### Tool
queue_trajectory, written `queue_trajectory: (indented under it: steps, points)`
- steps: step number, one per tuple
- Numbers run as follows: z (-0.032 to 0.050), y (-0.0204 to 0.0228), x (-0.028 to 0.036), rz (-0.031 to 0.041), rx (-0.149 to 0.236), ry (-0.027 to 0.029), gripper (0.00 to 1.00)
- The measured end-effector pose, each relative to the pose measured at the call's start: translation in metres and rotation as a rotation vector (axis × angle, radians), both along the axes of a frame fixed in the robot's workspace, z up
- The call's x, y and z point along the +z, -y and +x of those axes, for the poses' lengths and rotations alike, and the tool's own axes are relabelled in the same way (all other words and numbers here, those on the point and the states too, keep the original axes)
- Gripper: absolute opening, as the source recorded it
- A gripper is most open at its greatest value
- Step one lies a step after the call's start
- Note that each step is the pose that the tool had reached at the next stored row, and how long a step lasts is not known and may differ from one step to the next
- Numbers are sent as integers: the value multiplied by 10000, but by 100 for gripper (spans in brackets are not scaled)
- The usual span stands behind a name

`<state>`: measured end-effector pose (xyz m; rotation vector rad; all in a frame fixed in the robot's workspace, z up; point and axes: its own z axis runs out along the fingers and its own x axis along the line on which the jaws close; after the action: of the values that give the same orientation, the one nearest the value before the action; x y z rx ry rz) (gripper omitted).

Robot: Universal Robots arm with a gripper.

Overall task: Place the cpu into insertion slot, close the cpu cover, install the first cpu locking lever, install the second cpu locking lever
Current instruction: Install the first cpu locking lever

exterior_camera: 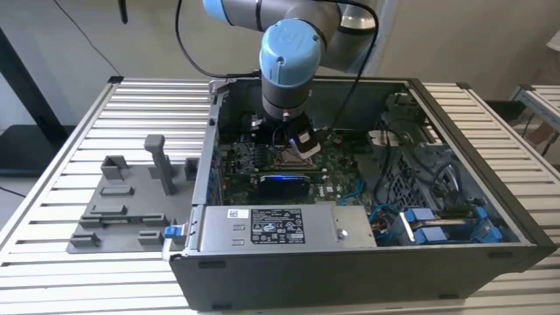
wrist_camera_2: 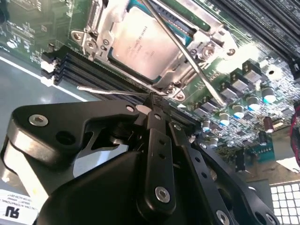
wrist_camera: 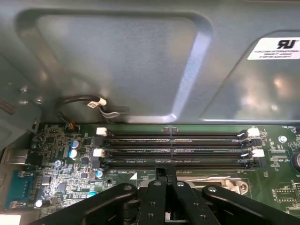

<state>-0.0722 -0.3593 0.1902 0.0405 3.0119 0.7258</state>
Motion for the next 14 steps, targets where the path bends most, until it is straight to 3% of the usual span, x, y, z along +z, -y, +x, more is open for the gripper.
queue_trajectory:
  steps: [14]
  points:
    - [87,-34,-43,2,0,1,11]
